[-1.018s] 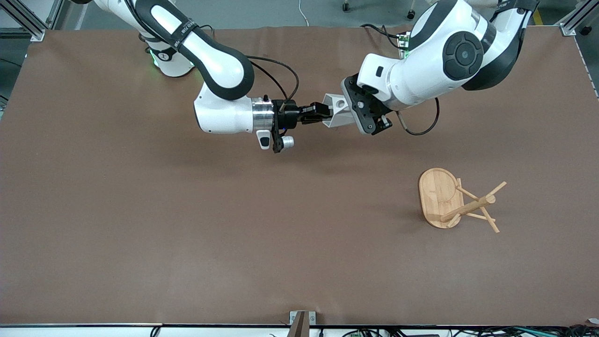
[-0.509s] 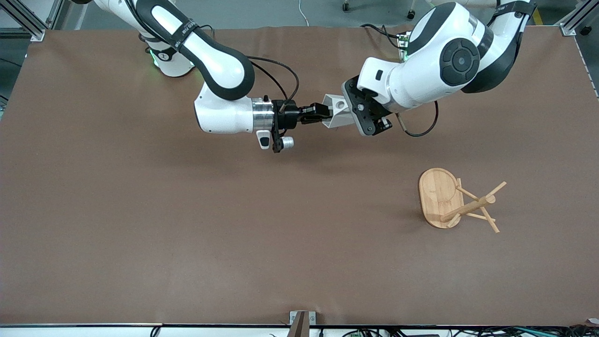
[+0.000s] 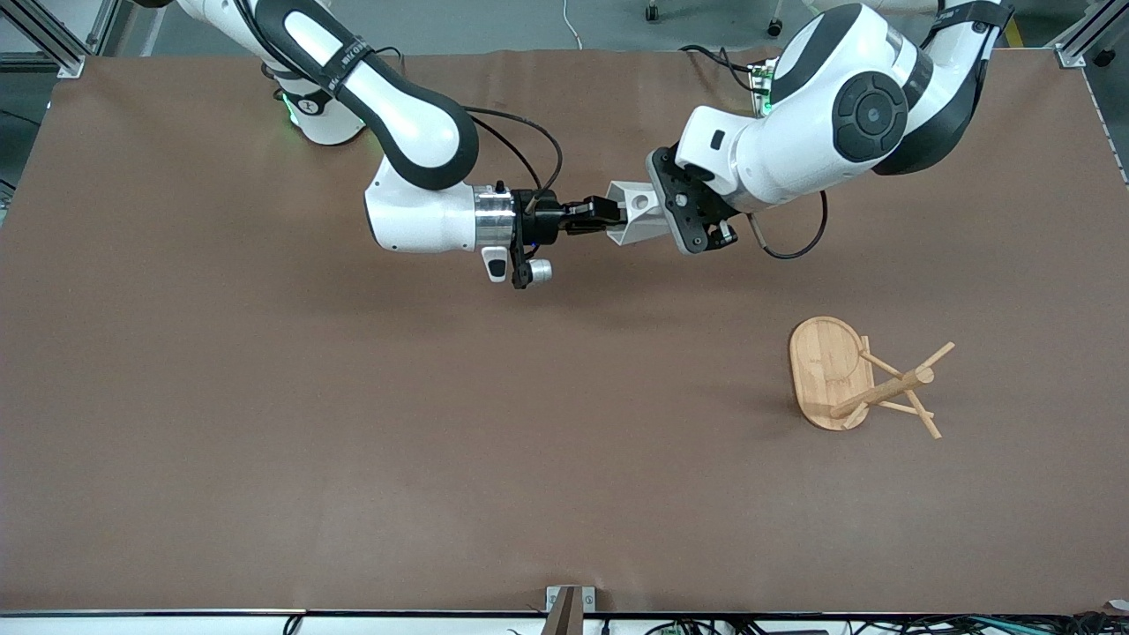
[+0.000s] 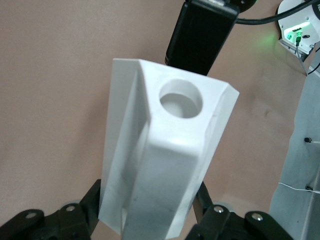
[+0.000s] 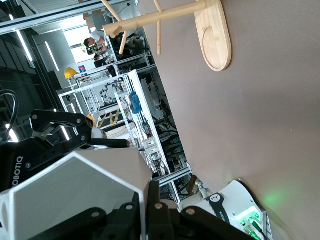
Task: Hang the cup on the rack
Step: 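Open the right gripper to release the cup to the left gripper, then carry the cup toward the rack while the right gripper withdraws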
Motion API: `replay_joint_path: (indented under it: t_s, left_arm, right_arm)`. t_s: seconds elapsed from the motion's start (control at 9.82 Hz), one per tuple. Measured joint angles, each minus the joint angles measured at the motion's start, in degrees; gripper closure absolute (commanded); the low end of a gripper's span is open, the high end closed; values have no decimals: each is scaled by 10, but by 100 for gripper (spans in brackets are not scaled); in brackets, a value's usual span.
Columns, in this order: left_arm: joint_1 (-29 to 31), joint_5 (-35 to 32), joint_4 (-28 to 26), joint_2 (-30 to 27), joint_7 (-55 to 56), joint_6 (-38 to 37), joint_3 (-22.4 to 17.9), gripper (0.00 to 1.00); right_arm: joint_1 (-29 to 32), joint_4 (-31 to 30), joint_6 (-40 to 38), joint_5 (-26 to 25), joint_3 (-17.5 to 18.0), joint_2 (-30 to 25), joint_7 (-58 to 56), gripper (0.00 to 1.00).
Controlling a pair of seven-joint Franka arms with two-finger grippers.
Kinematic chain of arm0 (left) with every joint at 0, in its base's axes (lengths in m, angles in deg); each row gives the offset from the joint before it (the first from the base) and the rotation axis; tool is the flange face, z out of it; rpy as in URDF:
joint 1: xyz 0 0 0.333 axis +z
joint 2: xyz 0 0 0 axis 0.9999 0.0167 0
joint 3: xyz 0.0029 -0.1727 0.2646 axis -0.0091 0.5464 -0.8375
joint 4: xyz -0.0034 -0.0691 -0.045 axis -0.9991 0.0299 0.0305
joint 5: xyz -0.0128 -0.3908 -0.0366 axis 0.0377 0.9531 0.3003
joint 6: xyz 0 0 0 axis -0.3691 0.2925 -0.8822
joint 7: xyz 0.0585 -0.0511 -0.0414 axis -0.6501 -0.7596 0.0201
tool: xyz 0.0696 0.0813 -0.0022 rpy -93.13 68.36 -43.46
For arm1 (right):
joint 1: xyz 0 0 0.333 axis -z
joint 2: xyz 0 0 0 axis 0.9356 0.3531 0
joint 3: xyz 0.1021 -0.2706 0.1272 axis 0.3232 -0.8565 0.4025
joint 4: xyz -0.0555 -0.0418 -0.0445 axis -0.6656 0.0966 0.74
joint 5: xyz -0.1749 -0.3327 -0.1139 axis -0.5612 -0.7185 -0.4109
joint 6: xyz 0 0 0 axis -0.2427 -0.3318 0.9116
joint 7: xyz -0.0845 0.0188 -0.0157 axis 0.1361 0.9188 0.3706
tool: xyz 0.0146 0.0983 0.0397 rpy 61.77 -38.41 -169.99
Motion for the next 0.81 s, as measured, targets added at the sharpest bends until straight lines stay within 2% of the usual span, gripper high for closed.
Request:
replay_joint_path:
  t_s: [0.1, 0.2, 0.31, 0.81]
  left_arm:
    - [1, 0, 0, -1, -1, 1, 0, 94]
    - [2, 1, 0, -2, -1, 1, 0, 94]
    - [3, 2, 0, -2, -1, 1, 0, 94]
    - [9, 2, -7, -2, 6, 15, -2, 95]
  right_arm:
    - [0, 1, 2, 1, 1, 0, 4, 98]
    - [0, 2, 5, 3, 2, 0, 6, 69]
    - [0, 2, 8, 3, 3, 0, 9, 1]
    - [14, 3, 17, 4, 7, 0, 16, 0]
